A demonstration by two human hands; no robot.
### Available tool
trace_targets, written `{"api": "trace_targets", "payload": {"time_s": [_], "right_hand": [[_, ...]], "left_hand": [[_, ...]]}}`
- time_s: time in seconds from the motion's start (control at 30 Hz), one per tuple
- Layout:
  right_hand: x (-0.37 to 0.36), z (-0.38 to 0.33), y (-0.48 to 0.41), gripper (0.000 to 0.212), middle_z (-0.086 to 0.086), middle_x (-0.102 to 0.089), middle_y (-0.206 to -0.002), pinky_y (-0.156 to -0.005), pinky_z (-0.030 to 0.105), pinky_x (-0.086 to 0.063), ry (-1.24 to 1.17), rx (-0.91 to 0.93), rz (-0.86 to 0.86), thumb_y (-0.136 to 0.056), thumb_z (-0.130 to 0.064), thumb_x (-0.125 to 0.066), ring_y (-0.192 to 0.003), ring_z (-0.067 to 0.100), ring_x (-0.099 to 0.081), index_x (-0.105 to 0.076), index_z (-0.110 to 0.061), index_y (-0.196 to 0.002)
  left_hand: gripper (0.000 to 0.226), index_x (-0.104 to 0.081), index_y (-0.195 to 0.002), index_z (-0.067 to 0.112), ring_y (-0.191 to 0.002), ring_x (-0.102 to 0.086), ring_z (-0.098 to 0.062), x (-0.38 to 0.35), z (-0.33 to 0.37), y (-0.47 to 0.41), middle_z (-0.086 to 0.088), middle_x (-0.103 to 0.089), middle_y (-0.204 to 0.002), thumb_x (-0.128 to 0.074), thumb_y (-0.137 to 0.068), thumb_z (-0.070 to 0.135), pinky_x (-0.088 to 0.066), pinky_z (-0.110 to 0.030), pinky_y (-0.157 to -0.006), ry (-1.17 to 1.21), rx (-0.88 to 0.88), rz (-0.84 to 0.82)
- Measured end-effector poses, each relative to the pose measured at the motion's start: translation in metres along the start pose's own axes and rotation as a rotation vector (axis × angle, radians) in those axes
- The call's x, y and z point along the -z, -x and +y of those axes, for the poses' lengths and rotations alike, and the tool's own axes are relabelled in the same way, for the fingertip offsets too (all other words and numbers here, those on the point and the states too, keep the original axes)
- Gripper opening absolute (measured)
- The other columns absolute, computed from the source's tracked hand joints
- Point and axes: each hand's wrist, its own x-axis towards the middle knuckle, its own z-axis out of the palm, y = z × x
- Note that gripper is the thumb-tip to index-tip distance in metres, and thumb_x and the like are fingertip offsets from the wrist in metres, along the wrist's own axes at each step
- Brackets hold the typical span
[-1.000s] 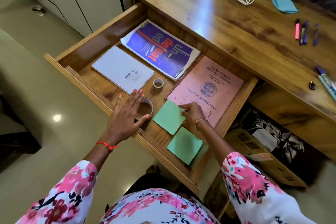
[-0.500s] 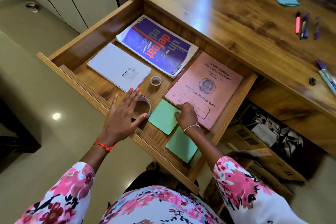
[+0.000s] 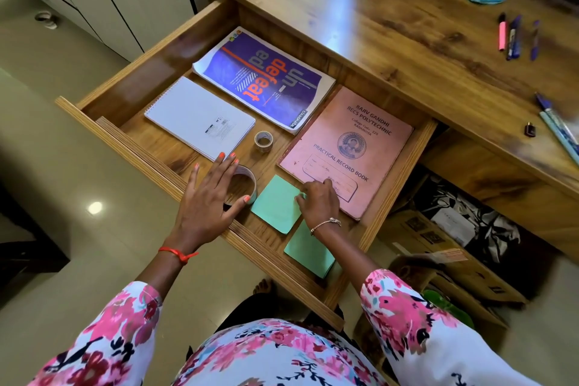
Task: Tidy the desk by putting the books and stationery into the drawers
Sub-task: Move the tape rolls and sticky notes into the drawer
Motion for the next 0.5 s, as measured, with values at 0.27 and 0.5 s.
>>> {"api": "trace_targets", "payload": {"time_s": [0.27, 0.5], "right_hand": [[0.011, 0.006, -0.001, 0.019, 0.01, -0.069, -0.097, -0.077, 0.033, -0.045, -0.076, -0.038, 0.055, -0.086, -0.018, -0.061, -0.102, 0.024, -0.049, -0.071, -0.007, -0.097], [0.042, 0.023, -0.008, 0.015, 0.009, -0.071, -0.094, -0.073, 0.032, -0.046, -0.181, -0.066, 0.218, -0.084, -0.018, -0.064, -0.097, 0.021, -0.054, -0.072, -0.008, -0.092]], "left_hand": [[0.081, -0.023, -0.145, 0.013, -0.141, -0.002, -0.006, -0.001, -0.001, 0.0, 0.0, -0.017, -0.154, -0.013, -0.086, 0.067, -0.002, -0.048, -0.113, -0.023, -0.005, -0.032], [0.093, -0.009, -0.148, 0.016, -0.139, 0.014, -0.002, -0.004, 0.005, -0.009, 0.006, -0.001, -0.155, -0.018, -0.077, 0.074, 0.014, -0.041, -0.111, 0.078, -0.011, -0.09]]}}
